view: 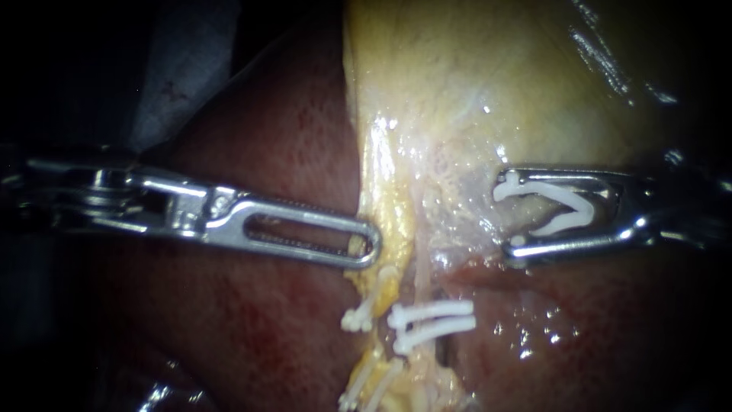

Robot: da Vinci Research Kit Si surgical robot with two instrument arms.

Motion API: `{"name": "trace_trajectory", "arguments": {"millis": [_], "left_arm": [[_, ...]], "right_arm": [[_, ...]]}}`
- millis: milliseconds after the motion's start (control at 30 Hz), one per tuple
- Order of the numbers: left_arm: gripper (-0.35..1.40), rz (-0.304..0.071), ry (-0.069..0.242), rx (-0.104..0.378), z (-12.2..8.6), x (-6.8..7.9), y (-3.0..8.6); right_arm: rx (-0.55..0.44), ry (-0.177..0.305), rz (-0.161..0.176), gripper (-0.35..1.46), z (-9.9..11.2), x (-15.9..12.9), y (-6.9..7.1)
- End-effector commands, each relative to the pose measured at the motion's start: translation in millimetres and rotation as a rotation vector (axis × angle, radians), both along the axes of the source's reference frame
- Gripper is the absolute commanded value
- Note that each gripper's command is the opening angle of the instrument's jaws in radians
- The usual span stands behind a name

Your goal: Clipping third clip right tube

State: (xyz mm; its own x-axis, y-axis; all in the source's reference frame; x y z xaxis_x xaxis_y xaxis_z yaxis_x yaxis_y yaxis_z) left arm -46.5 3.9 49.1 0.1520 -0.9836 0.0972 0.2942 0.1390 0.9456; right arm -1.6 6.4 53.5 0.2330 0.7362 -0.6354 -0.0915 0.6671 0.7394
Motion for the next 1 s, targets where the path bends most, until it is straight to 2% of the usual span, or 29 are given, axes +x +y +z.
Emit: {"name": "trace_trajectory", "arguments": {"millis": [33, 233, 500, 633, 767, 900, 1000], "left_arm": [[-0.35, 0.001, -0.001, 0.001, 0.0, 0.0, 0.0], [-0.35, 0.005, -0.003, 0.002, -0.2, 0.6, -0.1], [-0.35, 0.008, -0.007, 0.003, -0.6, 2.7, 0.6], [-0.35, 0.0, -0.006, 0.005, -2.0, 4.2, 0.9], [-0.35, -0.012, -0.004, 0.012, -4.5, 5.7, 1.3], [-0.35, -0.015, -0.005, 0.018, -6.1, 6.0, 1.2], [-0.35, -0.015, -0.001, 0.018, -6.6, 5.9, 0.9]], "right_arm": [[0.0, 0.0, 0.0, 0.6, 0.0, 0.0, 0.0], [-0.004, -0.002, 0.003, 0.6, 0.2, 0.8, -0.7], [-0.012, 0.013, -0.027, 0.6, 1.3, 3.3, -3.3], [0.004, 0.018, -0.036, 0.6, 2.2, 4.4, -4.6], [0.025, 0.022, -0.041, 0.6, 3.4, 5.6, -5.9], [0.037, 0.02, -0.038, 0.6, 4.7, 6.4, -7.0], [0.045, 0.019, -0.035, 0.6, 5.3, 6.5, -7.3]]}}
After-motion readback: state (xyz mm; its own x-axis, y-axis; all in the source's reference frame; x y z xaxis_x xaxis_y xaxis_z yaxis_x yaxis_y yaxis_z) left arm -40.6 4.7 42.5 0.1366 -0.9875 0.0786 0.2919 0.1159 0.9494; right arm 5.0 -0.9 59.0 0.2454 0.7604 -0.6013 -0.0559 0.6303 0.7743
